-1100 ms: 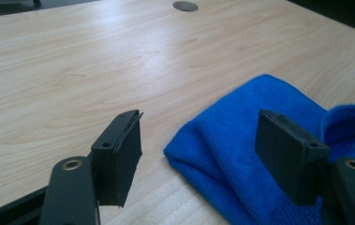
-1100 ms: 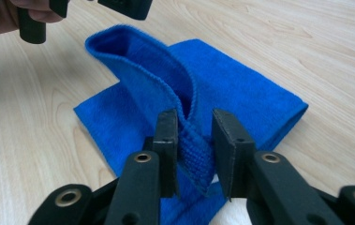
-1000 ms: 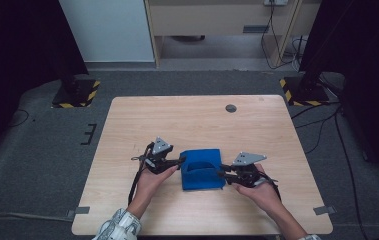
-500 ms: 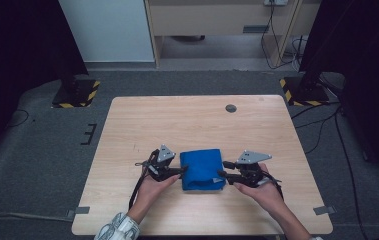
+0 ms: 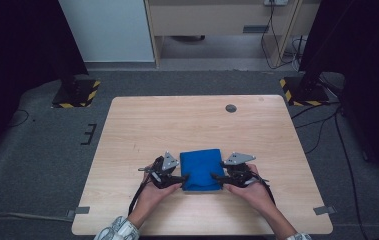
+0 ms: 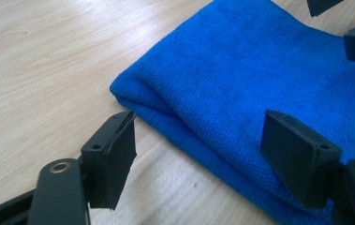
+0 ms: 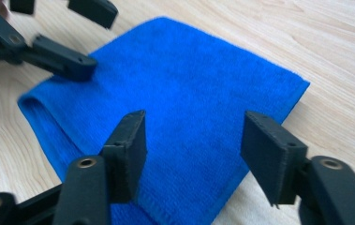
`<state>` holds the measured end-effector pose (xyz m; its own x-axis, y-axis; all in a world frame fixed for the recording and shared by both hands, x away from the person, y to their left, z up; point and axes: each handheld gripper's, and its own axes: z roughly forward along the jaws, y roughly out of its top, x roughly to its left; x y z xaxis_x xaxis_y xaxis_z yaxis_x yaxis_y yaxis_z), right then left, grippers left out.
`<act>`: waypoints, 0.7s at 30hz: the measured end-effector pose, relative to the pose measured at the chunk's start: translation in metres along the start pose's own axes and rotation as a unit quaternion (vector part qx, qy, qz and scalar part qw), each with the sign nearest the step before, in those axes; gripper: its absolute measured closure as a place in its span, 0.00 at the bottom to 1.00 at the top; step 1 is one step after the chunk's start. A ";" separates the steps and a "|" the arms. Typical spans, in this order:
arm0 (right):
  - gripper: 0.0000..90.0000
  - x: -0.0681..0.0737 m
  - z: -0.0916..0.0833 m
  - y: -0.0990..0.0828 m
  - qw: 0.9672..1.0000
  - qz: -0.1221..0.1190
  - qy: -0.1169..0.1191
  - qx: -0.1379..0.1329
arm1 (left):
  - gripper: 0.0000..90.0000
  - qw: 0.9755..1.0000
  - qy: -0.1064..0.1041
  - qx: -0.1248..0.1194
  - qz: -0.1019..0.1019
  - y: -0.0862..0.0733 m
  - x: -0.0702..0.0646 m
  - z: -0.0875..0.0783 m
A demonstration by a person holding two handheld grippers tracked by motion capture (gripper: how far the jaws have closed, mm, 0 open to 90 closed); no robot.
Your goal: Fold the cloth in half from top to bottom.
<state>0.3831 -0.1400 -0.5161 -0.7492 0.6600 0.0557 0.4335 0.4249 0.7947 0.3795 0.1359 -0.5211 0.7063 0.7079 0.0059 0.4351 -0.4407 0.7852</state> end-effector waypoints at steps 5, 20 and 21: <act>0.30 0.000 -0.002 0.001 1.000 0.000 -0.017 -0.020 | 0.22 1.000 0.008 -0.024 -0.016 0.005 0.006 -0.007; 0.11 -0.006 -0.007 0.019 0.998 0.008 -0.038 -0.043 | 0.12 0.999 0.014 -0.030 -0.041 0.010 0.016 -0.016; 0.11 -0.006 -0.008 0.019 0.998 0.008 -0.038 -0.045 | 0.11 0.999 0.015 -0.031 -0.042 0.010 0.018 -0.017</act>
<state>0.3922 -0.1407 -0.4964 -0.7010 0.7127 0.0259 0.3959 0.3587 0.8453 0.3868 0.1542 -0.5028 0.6514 0.7574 -0.0444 0.4563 -0.3444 0.8205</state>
